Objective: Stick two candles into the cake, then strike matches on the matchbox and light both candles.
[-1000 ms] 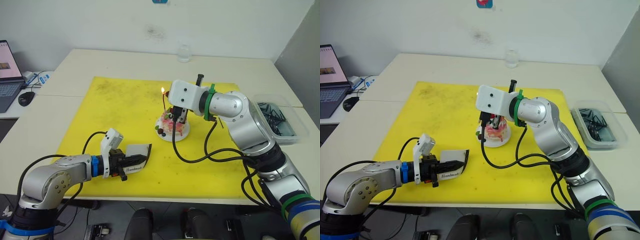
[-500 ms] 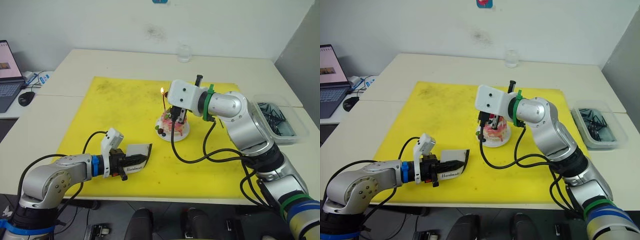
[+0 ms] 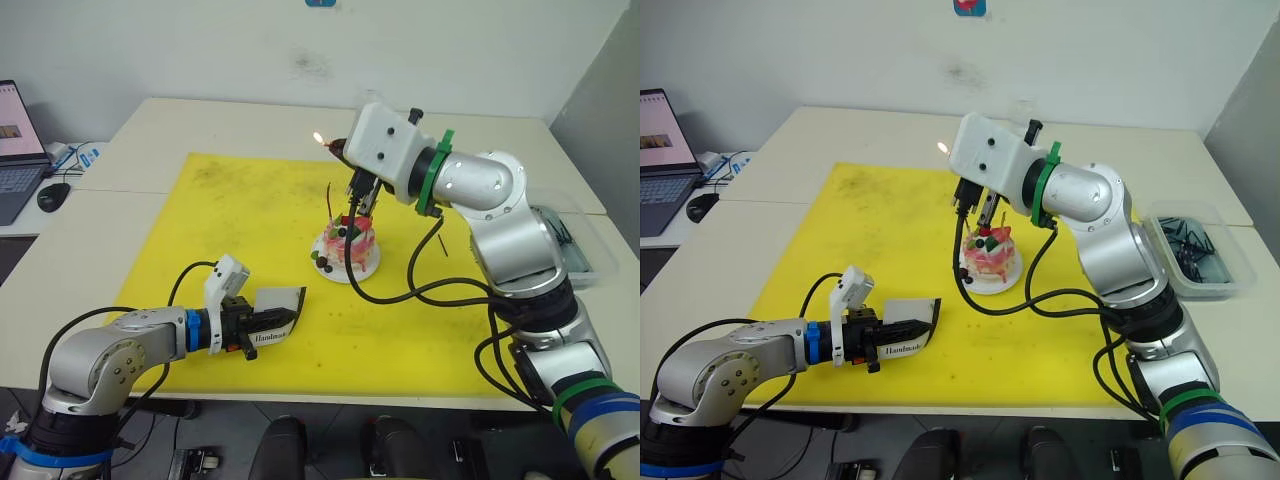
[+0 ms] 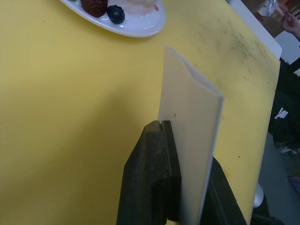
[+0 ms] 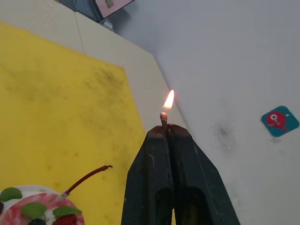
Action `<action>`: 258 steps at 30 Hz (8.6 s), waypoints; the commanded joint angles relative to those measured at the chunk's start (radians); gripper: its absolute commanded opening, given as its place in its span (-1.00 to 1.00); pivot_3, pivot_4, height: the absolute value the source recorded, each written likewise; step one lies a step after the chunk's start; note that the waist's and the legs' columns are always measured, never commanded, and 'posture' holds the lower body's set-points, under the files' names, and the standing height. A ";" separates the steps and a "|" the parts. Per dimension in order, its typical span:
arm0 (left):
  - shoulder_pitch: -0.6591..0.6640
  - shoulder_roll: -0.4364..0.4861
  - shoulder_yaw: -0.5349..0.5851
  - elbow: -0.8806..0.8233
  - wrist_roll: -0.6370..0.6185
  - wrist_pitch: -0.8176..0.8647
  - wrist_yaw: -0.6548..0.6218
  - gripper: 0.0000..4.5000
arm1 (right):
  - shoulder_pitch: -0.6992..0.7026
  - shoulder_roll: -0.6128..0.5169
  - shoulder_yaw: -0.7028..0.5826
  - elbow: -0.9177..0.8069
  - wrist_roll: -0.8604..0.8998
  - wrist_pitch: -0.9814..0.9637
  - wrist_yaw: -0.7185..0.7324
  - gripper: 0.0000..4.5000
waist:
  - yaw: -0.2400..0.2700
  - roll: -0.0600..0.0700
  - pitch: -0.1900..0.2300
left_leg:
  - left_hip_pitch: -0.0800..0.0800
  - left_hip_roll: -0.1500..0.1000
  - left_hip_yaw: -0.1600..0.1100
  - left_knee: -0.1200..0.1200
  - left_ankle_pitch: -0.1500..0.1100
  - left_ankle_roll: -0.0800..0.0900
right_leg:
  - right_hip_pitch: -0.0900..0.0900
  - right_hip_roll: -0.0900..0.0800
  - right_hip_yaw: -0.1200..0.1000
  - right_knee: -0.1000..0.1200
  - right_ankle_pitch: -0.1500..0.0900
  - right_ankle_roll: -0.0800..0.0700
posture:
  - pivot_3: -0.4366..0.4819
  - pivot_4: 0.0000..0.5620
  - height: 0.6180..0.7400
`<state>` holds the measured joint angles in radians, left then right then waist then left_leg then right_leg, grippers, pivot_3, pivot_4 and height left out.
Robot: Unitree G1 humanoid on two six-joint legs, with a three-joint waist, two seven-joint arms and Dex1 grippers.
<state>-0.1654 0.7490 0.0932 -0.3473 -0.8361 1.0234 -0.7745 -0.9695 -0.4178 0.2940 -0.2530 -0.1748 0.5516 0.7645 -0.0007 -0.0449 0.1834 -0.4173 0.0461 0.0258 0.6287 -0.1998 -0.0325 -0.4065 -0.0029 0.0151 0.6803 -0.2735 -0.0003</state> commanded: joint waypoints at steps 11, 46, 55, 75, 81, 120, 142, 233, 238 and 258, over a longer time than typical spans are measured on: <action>-0.028 -0.016 -0.011 -0.013 -0.005 0.003 -0.006 -1.00 | -0.013 -0.163 0.029 0.280 0.009 -0.555 0.171 -0.99 | -0.001 0.001 0.000 | 0.000 0.000 0.000 0.000 0.000 0.000 | 0.000 0.000 0.000 0.000 0.000 0.000 | -0.05 -0.47 1.00; -0.036 -0.012 -0.017 -0.006 0.006 0.002 -0.024 -1.00 | -0.032 -0.070 0.043 0.432 -0.054 -0.687 0.121 -0.99 | 0.000 0.001 0.000 | 0.000 0.000 0.000 0.000 0.000 0.000 | 0.000 0.000 0.000 0.000 0.000 0.000 | -0.05 -0.47 1.00; -0.034 -0.012 -0.016 -0.007 0.010 0.004 -0.028 -1.00 | -0.036 -0.063 0.040 0.436 -0.049 -0.694 0.116 -0.99 | 0.000 0.001 0.001 | 0.000 0.000 0.000 0.000 0.000 0.000 | 0.000 0.000 0.000 0.000 0.000 0.000 | -0.05 -0.47 1.00; -0.030 -0.012 -0.016 -0.009 0.012 0.002 -0.030 -1.00 | -0.035 -0.062 0.038 0.436 -0.050 -0.689 0.117 -0.99 | 0.000 0.001 0.000 | 0.000 0.000 0.000 0.000 0.000 0.000 | 0.000 0.000 0.000 0.000 0.000 0.000 | -0.05 -0.47 1.00; -0.032 -0.011 -0.016 -0.007 0.014 0.001 -0.033 -1.00 | -0.040 -0.068 0.033 0.445 -0.050 -0.691 0.116 -0.99 | 0.000 0.001 0.000 | 0.000 0.000 0.000 0.000 0.000 0.000 | 0.000 0.000 0.000 0.000 0.000 0.000 | -0.05 -0.47 1.00; -0.086 -0.129 -0.044 -0.143 -0.178 0.113 0.072 -1.00 | 0.524 -0.344 -0.699 0.044 0.180 0.193 -0.138 -0.99 | -0.006 0.002 0.001 | 0.001 0.000 0.001 0.000 0.000 0.000 | 0.001 0.001 0.001 0.001 0.000 0.001 | -0.05 -0.47 1.00; -0.084 -0.216 -0.081 -0.149 -0.168 0.080 0.167 -1.00 | 0.506 -0.221 -0.693 0.306 0.236 0.181 -0.422 0.08 | -0.026 0.004 -0.001 | 0.001 0.000 0.003 0.001 0.000 0.000 | 0.001 0.006 0.003 0.001 0.001 0.002 | -0.05 -0.47 1.00; -0.083 -0.123 -0.034 -0.137 -0.376 0.185 0.225 -1.00 | 1.090 -0.062 -0.326 -0.434 0.495 0.202 -0.347 -0.98 | -0.029 0.005 -0.001 | 0.000 0.000 0.001 0.000 0.000 0.000 | 0.001 0.003 0.003 0.000 0.000 0.003 | -0.05 -0.47 1.00; -0.077 -0.137 -0.039 -0.149 -0.391 0.188 0.248 -1.00 | 1.112 -0.048 -0.298 -0.357 0.445 0.071 -0.340 -0.90 | -0.028 0.005 -0.001 | 0.000 0.000 -0.001 0.000 0.000 0.000 | 0.000 0.003 0.001 0.000 0.000 0.003 | -0.05 -0.47 1.00; -0.080 -0.138 -0.033 -0.143 -0.408 0.180 0.279 -1.00 | 1.105 -0.010 -0.246 -0.250 0.344 -0.117 -0.341 -0.08 | -0.027 0.005 -0.001 | 0.001 0.000 -0.001 0.000 0.000 0.000 | 0.001 0.003 0.002 0.000 0.000 0.003 | -0.05 -0.47 1.00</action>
<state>-0.2372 0.6114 0.0530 -0.4645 -1.2204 1.2136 -0.4916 0.1394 -0.4301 0.0462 -0.4959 0.1767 0.4477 0.4303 -0.0279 -0.0400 0.1823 -0.4166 0.0466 0.0251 0.6286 -0.1999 -0.0325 -0.4058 0.0006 0.0169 0.6803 -0.2739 0.0026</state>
